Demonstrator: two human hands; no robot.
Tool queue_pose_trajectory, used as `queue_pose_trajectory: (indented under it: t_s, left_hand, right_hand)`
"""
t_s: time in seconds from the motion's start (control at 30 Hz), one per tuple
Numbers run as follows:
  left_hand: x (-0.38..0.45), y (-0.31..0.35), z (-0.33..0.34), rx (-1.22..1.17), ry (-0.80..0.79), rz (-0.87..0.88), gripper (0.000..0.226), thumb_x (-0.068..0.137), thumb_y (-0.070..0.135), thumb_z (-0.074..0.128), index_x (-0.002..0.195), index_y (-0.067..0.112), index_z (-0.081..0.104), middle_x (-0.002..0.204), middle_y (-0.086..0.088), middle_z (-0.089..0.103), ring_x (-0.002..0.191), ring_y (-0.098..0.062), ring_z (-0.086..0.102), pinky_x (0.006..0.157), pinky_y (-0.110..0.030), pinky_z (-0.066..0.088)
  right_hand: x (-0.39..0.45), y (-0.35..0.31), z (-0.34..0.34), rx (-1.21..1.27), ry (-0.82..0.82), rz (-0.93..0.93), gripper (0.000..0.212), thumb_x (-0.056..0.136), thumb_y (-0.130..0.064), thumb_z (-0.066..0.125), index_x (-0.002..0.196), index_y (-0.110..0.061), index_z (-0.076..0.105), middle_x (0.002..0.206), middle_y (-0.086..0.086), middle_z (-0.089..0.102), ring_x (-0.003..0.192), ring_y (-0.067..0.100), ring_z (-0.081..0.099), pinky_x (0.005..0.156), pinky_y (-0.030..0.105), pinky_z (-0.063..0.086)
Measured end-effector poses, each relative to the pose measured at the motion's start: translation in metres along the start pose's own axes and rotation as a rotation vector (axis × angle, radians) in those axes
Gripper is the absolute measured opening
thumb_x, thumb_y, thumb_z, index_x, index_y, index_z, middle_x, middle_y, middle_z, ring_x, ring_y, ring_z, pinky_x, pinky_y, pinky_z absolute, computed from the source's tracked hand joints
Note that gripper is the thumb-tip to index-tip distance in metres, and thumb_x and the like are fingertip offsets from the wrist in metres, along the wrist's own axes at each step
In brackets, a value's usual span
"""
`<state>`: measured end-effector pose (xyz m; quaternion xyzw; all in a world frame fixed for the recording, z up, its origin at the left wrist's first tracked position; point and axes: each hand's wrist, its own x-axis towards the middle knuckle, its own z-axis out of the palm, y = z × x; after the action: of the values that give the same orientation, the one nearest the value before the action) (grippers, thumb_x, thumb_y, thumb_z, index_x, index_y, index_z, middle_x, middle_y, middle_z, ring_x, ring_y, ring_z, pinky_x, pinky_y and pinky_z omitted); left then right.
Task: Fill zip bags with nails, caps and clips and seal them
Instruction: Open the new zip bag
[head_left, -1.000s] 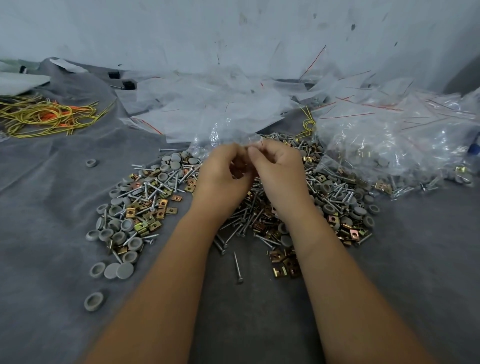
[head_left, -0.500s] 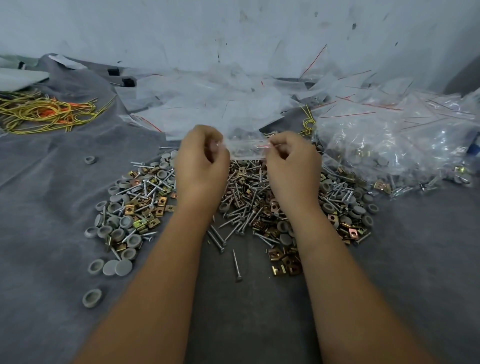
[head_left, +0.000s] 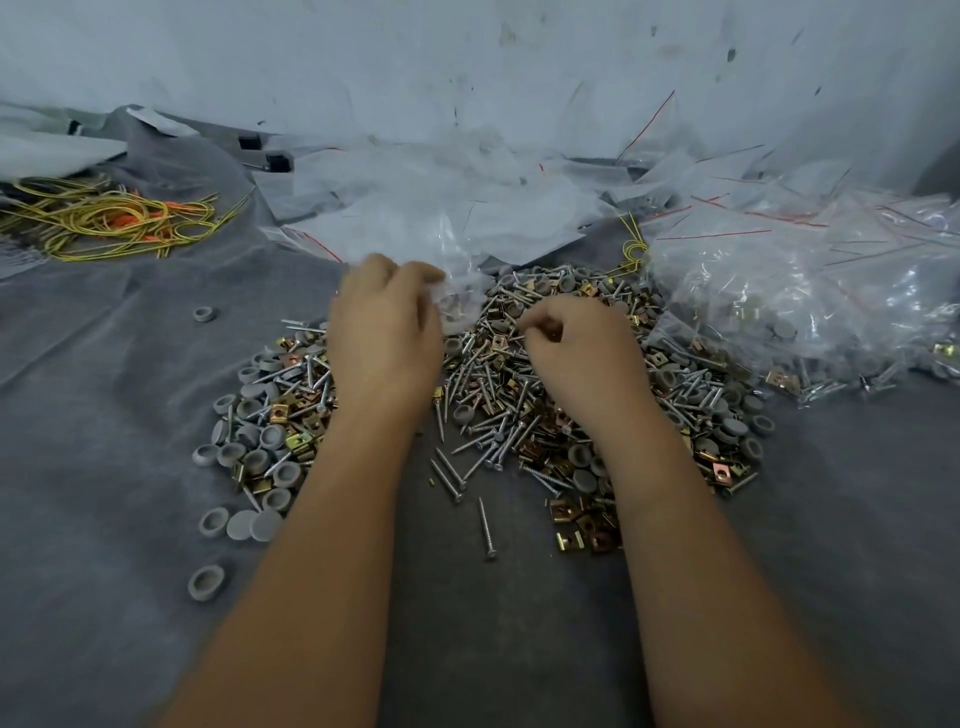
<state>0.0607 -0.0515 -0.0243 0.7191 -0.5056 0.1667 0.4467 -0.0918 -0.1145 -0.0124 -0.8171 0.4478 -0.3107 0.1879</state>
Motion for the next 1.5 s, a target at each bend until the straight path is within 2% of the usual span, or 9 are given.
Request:
queue_pose_trajectory:
  t_s: [0.07,0.13,0.3,0.57,0.73,0.87,1.2,1.33,1.5]
  left_hand:
    - [-0.004,-0.001,0.010,0.018,-0.260,-0.104,0.024,0.093,0.016,0.055,0.114,0.022,0.065,0.101,-0.004,0.059,0.093,-0.026,0.057,0.080,-0.039,0.049]
    - [-0.006,-0.001,0.016,0.015,-0.348,-0.150,0.021,0.093,0.021,0.056,0.113,0.025,0.062,0.095,0.000,0.061,0.089,-0.022,0.058,0.076,-0.038,0.050]
    - [-0.005,0.000,0.018,-0.040,-0.333,-0.247,0.001,0.093,0.028,0.057,0.094,0.029,0.058,0.070,0.010,0.056,0.071,-0.014,0.057,0.063,-0.032,0.045]
    - [-0.009,0.007,0.013,-0.038,-0.399,-0.263,0.009,0.091,0.027,0.055,0.089,0.024,0.064,0.080,0.003,0.065,0.075,-0.022,0.061,0.063,-0.031,0.046]
    - [-0.009,0.009,0.013,-0.073,-0.306,-0.244,0.007,0.093,0.031,0.056,0.094,0.029,0.063,0.069,0.009,0.058,0.066,-0.016,0.056,0.056,-0.028,0.035]
    - [-0.010,0.012,0.015,-0.082,-0.312,-0.169,0.016,0.095,0.037,0.056,0.103,0.030,0.067,0.073,0.009,0.056,0.066,-0.015,0.054,0.054,-0.027,0.033]
    - [-0.009,0.008,0.017,-0.321,-0.273,-0.325,0.009,0.091,0.028,0.059,0.088,0.028,0.067,0.060,0.006,0.058,0.054,-0.014,0.052,0.056,-0.029,0.043]
    - [-0.009,0.007,0.017,-0.360,-0.254,-0.326,0.011,0.091,0.028,0.059,0.091,0.026,0.069,0.059,0.005,0.057,0.053,-0.014,0.051,0.058,-0.031,0.044]
    - [-0.009,0.011,0.015,-0.428,-0.271,-0.304,0.011,0.092,0.026,0.060,0.085,0.031,0.068,0.058,0.005,0.058,0.052,-0.012,0.053,0.054,-0.028,0.043]
  right_hand:
    - [-0.001,-0.002,-0.002,-0.181,-0.112,-0.029,0.020,0.087,-0.024,0.056,0.092,-0.026,0.075,0.078,-0.005,0.069,0.069,0.017,0.061,0.070,0.029,0.049]
    - [-0.002,-0.006,-0.001,-0.313,-0.163,-0.070,0.019,0.083,-0.033,0.060,0.093,-0.027,0.075,0.086,-0.002,0.068,0.085,0.022,0.060,0.086,0.036,0.049]
    - [-0.004,-0.012,0.001,-0.382,-0.170,-0.087,0.016,0.086,-0.030,0.061,0.091,-0.027,0.076,0.091,-0.002,0.067,0.097,0.026,0.057,0.094,0.043,0.047]
    - [-0.006,-0.014,0.010,-0.384,-0.152,-0.095,0.013,0.084,-0.029,0.060,0.091,-0.022,0.068,0.093,-0.002,0.064,0.103,0.025,0.050,0.095,0.040,0.035]
    - [-0.009,-0.018,0.008,0.049,0.069,-0.040,0.003,0.086,-0.021,0.058,0.089,-0.021,0.060,0.076,-0.010,0.060,0.076,0.015,0.058,0.074,0.040,0.051]
    - [-0.008,-0.023,0.008,0.310,0.161,-0.117,0.011,0.084,-0.009,0.066,0.090,-0.018,0.071,0.089,-0.010,0.062,0.087,0.010,0.060,0.084,0.036,0.052]
    - [-0.005,-0.012,0.017,0.011,0.107,-0.123,0.021,0.091,-0.009,0.059,0.107,-0.014,0.073,0.106,0.004,0.069,0.101,0.021,0.061,0.088,0.038,0.050]
    - [-0.005,-0.012,0.017,0.056,0.113,-0.096,0.016,0.089,-0.009,0.065,0.101,-0.013,0.074,0.099,0.005,0.072,0.093,0.022,0.065,0.083,0.041,0.053]
    - [-0.004,-0.010,0.021,-0.036,0.239,-0.179,0.009,0.081,-0.022,0.076,0.090,-0.021,0.078,0.106,0.003,0.055,0.107,0.021,0.047,0.077,0.032,0.043]
